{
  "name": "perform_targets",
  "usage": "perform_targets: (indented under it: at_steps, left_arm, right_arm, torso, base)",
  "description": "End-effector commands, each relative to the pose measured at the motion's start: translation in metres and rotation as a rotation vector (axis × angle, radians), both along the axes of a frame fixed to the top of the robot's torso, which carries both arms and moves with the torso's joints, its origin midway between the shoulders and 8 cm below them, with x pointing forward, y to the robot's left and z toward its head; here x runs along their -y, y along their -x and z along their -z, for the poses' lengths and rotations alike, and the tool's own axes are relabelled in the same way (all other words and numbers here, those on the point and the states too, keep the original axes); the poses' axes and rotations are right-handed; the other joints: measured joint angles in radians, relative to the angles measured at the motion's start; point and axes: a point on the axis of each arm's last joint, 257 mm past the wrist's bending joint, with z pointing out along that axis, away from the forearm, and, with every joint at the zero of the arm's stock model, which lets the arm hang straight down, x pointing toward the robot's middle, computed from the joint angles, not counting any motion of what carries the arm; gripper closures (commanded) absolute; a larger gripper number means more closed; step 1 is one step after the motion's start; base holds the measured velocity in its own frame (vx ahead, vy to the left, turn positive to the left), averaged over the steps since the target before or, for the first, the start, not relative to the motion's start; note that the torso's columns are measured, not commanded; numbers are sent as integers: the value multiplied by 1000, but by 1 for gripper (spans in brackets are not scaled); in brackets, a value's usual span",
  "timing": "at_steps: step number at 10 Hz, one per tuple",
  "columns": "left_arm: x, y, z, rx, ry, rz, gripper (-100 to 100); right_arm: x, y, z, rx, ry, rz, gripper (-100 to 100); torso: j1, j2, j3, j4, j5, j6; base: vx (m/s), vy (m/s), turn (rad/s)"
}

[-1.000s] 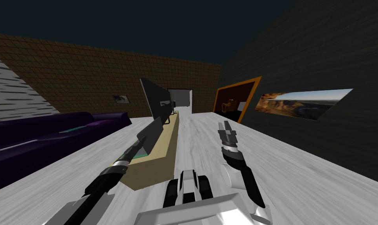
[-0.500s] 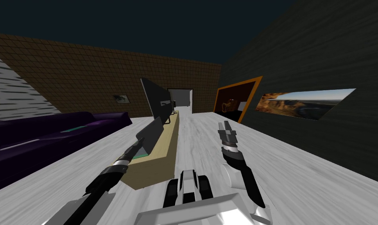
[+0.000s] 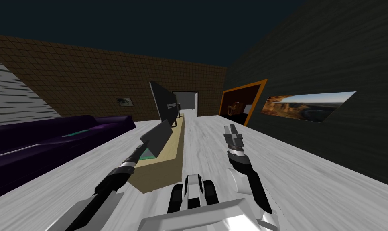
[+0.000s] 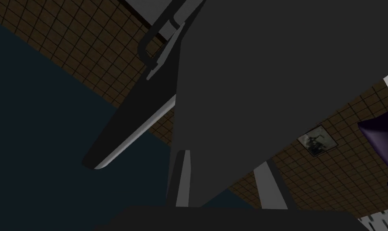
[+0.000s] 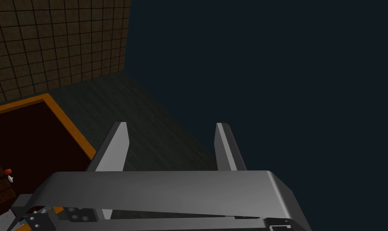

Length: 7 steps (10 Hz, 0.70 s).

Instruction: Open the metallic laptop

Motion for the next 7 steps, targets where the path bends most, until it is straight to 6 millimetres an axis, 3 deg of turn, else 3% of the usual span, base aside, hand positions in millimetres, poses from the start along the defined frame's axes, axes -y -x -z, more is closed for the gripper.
perform_targets:
  at_steps: [1, 3, 7]
  left_arm:
    - [-2, -3, 5, 7, 115, -8, 100]
    - [0, -4, 3, 12, 118, -4, 100]
    - [4, -17, 29, 32, 333, -9, 100]
  right_arm:
    - [0, 0, 0, 0, 0, 0, 0]
    - [0, 0, 0, 0, 0, 0, 0]
    - [0, 0, 0, 0, 0, 0, 0]
  torso:
    - [-1, 0, 0, -1, 0, 1]
    - [-1, -1, 0, 0, 0, 2]
    - [1, -1, 0, -1, 1, 2]
  base:
    - [-20, 82, -3]
    - [-18, 60, -1]
    - [-37, 100, -5]
